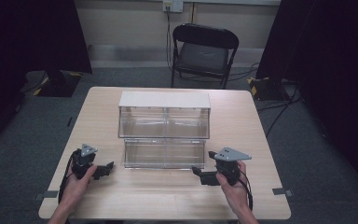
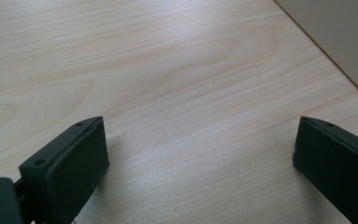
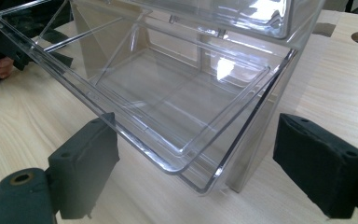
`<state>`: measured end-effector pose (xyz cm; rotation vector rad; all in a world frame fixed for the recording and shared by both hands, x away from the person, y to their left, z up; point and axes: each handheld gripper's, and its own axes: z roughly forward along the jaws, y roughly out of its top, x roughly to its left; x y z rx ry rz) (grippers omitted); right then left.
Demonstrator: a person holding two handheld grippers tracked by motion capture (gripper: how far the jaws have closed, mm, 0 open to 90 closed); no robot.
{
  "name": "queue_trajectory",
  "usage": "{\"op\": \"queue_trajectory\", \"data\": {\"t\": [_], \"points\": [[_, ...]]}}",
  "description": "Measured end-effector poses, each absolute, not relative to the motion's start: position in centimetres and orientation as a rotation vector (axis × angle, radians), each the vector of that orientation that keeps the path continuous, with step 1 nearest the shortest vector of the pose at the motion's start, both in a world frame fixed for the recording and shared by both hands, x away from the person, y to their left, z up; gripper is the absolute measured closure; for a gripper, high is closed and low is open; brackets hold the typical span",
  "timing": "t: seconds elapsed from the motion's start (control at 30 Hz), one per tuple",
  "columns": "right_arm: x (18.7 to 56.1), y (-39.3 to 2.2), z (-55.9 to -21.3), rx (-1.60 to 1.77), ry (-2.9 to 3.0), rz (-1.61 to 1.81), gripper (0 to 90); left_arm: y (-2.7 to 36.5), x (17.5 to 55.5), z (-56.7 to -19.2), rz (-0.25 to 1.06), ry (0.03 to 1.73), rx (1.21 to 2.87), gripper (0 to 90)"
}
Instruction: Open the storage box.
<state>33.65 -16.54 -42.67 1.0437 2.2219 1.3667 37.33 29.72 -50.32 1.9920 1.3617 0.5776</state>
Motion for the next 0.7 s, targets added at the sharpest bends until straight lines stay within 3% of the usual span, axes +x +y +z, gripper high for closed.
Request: {"op": "queue_trajectory", "data": {"t": [0.7], "points": [[34.0, -16.3, -41.3, 1.017, 2.225, 1.366, 12.6, 29.7, 37.3, -50.3, 0.573, 1.365, 1.987, 2.7]]}}
